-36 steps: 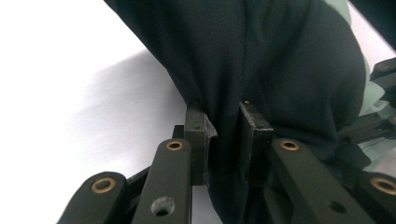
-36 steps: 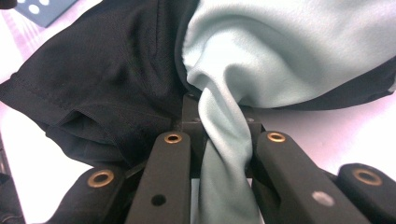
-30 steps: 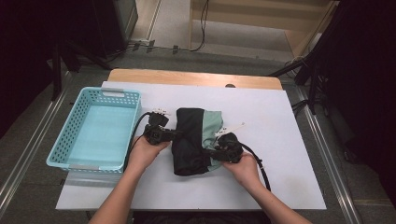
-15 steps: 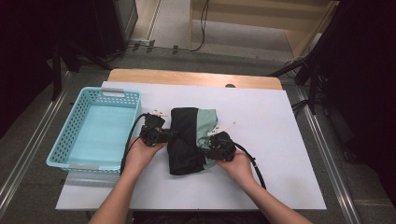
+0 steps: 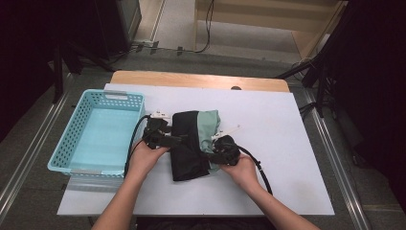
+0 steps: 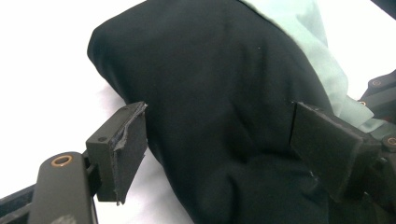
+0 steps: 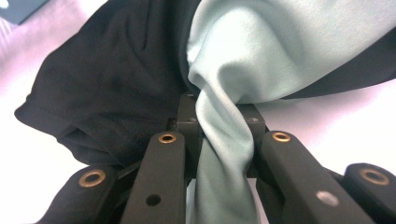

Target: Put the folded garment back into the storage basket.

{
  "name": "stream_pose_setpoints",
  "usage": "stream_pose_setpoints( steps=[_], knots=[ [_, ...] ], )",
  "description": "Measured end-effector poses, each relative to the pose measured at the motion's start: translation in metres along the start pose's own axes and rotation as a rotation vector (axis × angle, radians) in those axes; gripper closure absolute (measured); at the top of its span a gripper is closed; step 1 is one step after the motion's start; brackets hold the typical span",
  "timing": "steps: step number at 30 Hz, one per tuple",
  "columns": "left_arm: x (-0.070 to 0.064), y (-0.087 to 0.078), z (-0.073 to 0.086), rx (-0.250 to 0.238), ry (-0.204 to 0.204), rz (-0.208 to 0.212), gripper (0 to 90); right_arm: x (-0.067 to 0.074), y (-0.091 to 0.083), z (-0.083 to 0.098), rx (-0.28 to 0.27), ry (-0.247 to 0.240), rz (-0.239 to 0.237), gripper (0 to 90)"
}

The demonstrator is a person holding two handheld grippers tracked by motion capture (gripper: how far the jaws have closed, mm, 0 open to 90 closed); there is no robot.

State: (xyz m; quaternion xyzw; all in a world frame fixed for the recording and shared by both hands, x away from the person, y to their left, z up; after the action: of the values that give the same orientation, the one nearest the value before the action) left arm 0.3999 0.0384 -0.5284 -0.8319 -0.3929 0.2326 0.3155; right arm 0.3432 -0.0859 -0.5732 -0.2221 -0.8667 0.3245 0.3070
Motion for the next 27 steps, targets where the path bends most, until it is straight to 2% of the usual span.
stream_pose_setpoints(
  steps=[1,6,9,12,18,22,27],
  knots=[
    [-0.002,0.000,-0.001,-0.003,-0.011,0.014,20.4,0.000,0.000,0.001,0.004,-0.004,-0.001,73.5],
    [-0.005,0.001,-0.002,-0.010,-0.012,0.041,14.2,0.001,-0.002,0.004,0.013,0.001,-0.018,63.3],
    [-0.004,0.001,-0.003,-0.018,-0.010,0.047,12.4,0.002,-0.004,0.006,0.019,-0.012,-0.014,61.4],
    [-0.003,0.002,-0.002,-0.019,-0.006,0.047,8.1,0.004,-0.006,0.007,0.024,0.003,-0.036,55.9],
    [-0.004,0.004,-0.002,-0.013,0.005,0.044,8.1,0.003,-0.014,0.008,0.000,-0.067,-0.032,38.4],
    [-0.004,0.003,-0.002,-0.016,0.006,0.042,8.1,0.002,-0.021,0.008,-0.009,-0.101,-0.040,32.7],
    [-0.005,0.003,-0.003,-0.019,-0.002,0.056,8.1,0.000,-0.032,0.008,-0.025,-0.103,-0.047,30.1]
  ],
)
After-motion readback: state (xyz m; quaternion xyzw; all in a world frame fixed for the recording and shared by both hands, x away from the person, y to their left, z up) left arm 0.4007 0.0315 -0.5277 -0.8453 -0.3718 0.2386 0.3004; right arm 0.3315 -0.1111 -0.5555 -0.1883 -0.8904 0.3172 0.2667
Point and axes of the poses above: each handheld gripper's, and its own axes: y roughly forward along the jaws, z roughly out of its underside, x roughly to its left, the point moved 10 cm from there along y, roughly forward along the jaws, and after that the axes turned 9 degrees about -z, right-handed, at the moved point
